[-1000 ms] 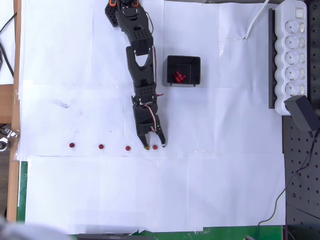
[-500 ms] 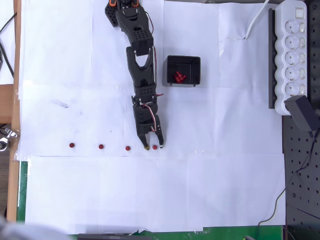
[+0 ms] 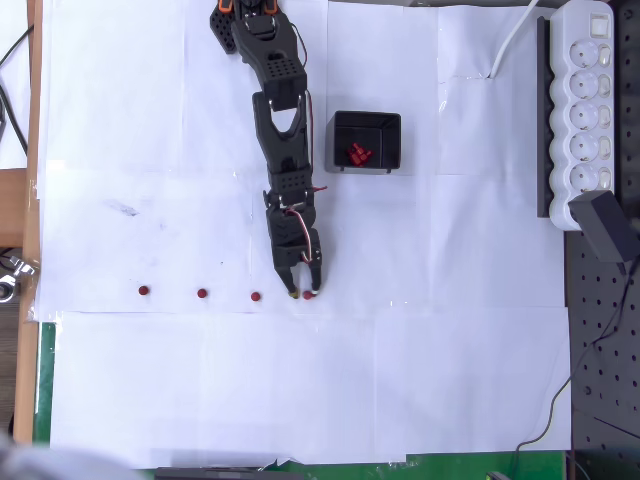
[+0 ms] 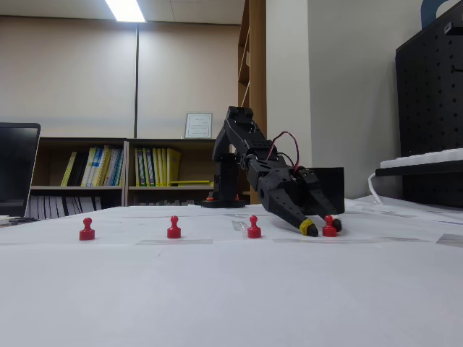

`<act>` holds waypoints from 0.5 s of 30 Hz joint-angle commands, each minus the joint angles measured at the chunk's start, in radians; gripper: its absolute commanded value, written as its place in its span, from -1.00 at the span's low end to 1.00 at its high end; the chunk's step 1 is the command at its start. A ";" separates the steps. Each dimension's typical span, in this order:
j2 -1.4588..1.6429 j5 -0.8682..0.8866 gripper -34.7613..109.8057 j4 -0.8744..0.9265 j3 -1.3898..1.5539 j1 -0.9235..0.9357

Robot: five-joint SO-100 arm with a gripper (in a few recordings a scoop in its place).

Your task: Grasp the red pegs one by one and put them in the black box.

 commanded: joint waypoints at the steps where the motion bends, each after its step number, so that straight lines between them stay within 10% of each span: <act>1: -0.049 -0.021 -0.52 0.023 -0.012 -0.048; 10: -0.330 -0.209 -0.52 0.492 0.054 -0.072; 15: -0.548 -0.333 -0.52 1.088 0.311 -0.126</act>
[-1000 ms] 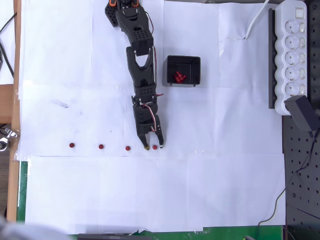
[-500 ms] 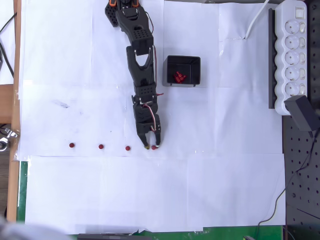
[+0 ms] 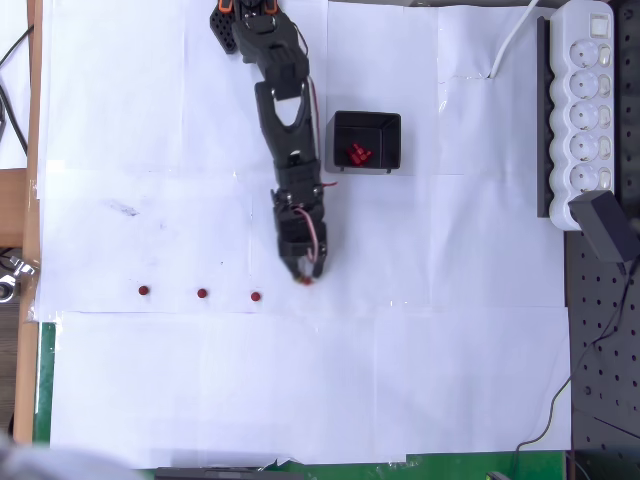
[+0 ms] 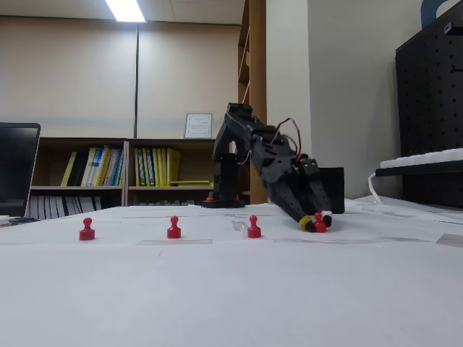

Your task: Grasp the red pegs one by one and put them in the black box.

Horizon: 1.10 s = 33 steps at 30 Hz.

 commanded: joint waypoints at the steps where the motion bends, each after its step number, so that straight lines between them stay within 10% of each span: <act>1: -0.276 -0.095 -0.52 0.545 0.301 -0.066; 11: -0.506 -0.121 -0.52 1.275 0.606 -0.288; 33: -0.672 -0.176 -0.35 0.948 -0.193 -0.430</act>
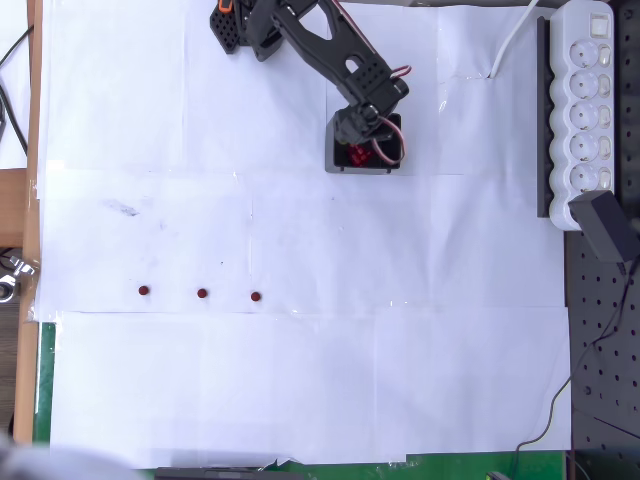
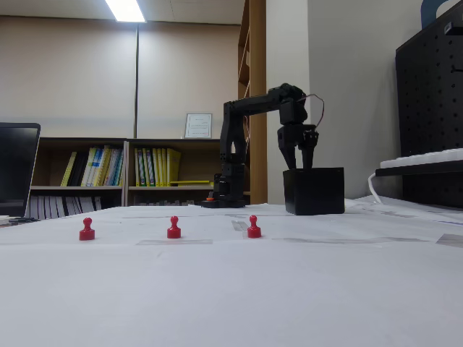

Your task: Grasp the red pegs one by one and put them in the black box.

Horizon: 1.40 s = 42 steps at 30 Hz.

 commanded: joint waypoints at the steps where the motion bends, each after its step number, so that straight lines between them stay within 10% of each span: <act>1: -0.114 -0.018 -0.31 0.014 0.097 0.003; 12: -0.299 0.012 -0.17 -0.074 0.204 0.195; 34: 0.187 0.319 -0.19 -1.264 -0.371 0.663; 42: 0.359 0.354 -0.23 -1.339 -0.256 0.664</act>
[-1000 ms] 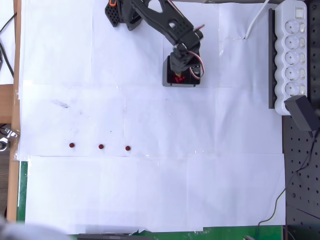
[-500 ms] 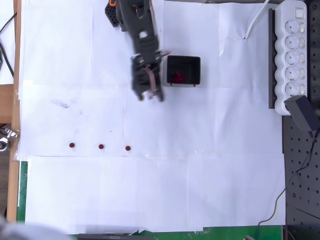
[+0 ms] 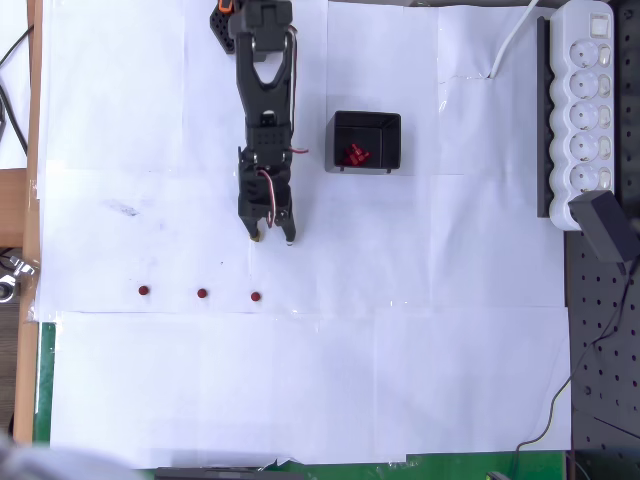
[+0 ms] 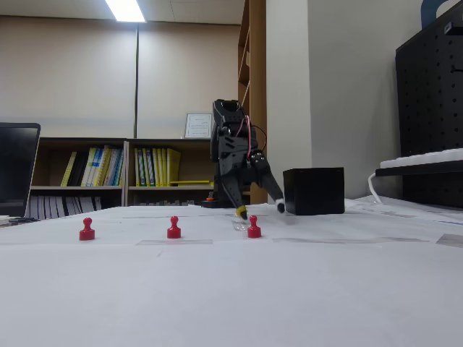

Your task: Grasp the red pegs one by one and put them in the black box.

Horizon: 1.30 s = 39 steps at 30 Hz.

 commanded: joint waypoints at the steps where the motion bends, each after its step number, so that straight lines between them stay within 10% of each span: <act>1: 0.052 0.020 -0.23 -0.060 0.103 0.006; 10: 0.206 0.178 -0.23 -0.321 0.127 0.055; 39: 0.469 0.247 -0.22 -0.327 0.454 0.097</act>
